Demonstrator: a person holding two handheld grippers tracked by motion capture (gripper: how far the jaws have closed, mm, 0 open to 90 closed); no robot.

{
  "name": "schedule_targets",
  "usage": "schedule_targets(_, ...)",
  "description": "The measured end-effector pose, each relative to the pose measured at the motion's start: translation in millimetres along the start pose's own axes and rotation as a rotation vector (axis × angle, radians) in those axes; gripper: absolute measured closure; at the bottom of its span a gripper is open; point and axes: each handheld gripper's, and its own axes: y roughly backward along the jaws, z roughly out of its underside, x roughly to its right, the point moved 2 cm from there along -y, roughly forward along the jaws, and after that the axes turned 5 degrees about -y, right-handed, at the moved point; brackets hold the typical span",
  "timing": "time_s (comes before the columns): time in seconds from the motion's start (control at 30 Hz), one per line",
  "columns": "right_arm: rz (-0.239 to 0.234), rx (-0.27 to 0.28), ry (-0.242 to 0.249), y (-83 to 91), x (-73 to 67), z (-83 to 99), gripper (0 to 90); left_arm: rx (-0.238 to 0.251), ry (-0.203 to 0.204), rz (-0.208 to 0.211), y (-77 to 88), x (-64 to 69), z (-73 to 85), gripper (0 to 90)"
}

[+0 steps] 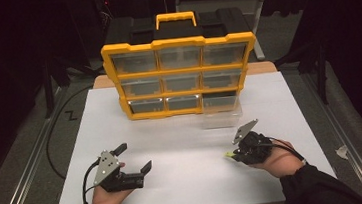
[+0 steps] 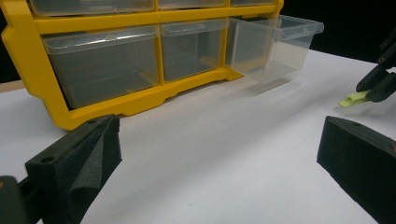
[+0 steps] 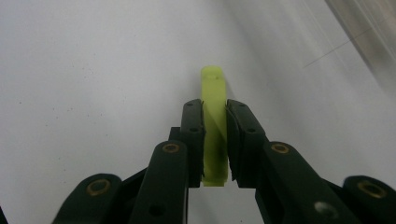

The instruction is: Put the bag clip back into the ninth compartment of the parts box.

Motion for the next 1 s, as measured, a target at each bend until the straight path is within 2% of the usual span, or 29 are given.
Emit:
schedule_targets(0.73,-0.073,-0.023,0.002,17.1,7.5,-10.9,80.1,0.002,0.002,0.0,0.3,0.2,0.0,0.2)
schedule_targets(1.0,-0.086,-0.024,0.011,23.8,10.4,-16.3,80.0,0.003,0.002,0.0,0.3,0.0,-0.1,0.2)
